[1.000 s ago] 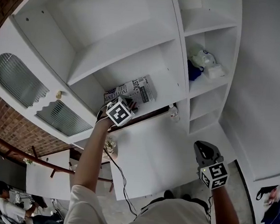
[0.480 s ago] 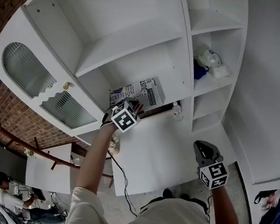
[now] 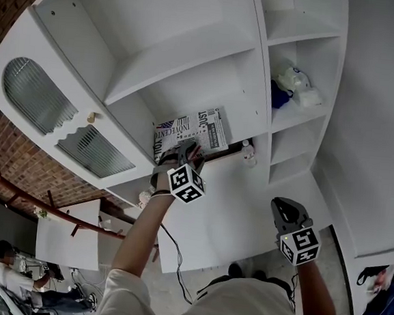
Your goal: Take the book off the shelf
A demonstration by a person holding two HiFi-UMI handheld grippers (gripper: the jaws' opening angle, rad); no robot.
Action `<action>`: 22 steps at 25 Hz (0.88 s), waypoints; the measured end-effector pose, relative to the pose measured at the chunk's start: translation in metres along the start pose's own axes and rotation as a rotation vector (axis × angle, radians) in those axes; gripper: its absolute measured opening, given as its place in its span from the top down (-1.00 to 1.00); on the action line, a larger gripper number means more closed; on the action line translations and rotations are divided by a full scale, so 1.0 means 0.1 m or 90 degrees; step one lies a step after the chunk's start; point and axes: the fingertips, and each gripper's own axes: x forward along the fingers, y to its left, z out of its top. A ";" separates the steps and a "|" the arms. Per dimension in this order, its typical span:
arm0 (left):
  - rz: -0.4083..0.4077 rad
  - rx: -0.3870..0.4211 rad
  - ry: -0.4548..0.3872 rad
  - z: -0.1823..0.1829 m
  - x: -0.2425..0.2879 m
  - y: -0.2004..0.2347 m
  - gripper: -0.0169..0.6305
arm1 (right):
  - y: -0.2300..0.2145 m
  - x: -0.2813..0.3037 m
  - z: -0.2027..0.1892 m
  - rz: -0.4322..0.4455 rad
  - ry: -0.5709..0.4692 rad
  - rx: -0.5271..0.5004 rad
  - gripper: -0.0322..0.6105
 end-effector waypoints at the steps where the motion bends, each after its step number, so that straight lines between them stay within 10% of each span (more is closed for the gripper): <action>1: 0.032 0.023 0.005 -0.01 0.01 0.00 0.17 | 0.00 -0.01 0.00 0.000 0.001 0.000 0.78; 10: 0.235 0.131 0.018 0.01 -0.02 0.07 0.19 | -0.03 -0.08 -0.03 0.000 0.010 -0.001 0.78; 22: 0.273 0.152 -0.012 0.12 -0.29 -0.12 0.36 | -0.05 -0.28 -0.07 0.017 0.014 -0.006 0.78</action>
